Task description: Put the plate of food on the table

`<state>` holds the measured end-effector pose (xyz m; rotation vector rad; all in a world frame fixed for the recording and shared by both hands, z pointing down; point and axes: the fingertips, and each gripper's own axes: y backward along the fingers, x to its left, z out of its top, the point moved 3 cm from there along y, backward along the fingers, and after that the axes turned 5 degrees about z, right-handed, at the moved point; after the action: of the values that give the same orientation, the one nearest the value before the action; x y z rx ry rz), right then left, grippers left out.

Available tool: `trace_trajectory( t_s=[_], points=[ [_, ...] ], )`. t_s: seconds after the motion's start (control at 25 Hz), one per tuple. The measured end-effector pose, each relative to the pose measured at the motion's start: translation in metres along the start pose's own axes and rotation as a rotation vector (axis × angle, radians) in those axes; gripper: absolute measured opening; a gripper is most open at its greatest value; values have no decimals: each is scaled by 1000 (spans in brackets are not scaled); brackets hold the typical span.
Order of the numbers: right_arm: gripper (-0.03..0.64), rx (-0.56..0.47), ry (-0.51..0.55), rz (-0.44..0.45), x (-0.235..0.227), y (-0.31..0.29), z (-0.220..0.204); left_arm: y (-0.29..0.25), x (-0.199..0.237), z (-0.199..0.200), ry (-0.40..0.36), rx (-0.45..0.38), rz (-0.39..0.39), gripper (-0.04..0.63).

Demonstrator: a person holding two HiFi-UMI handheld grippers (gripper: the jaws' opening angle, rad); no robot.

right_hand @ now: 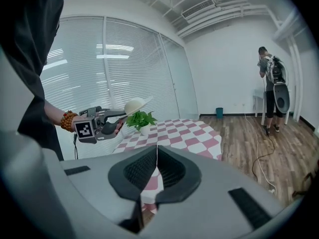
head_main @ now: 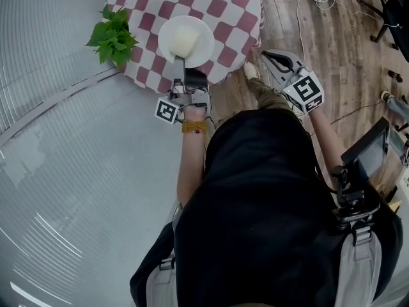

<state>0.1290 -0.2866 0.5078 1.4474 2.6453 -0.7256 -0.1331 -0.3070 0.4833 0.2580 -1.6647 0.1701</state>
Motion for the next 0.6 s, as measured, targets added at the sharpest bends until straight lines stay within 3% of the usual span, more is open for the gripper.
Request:
trace_trajectory(
  t_s=[0.6],
  points=[
    [11,14,-108,-68,-1,20,-34,-72,19,40,-25,-43,3,20]
  ],
)
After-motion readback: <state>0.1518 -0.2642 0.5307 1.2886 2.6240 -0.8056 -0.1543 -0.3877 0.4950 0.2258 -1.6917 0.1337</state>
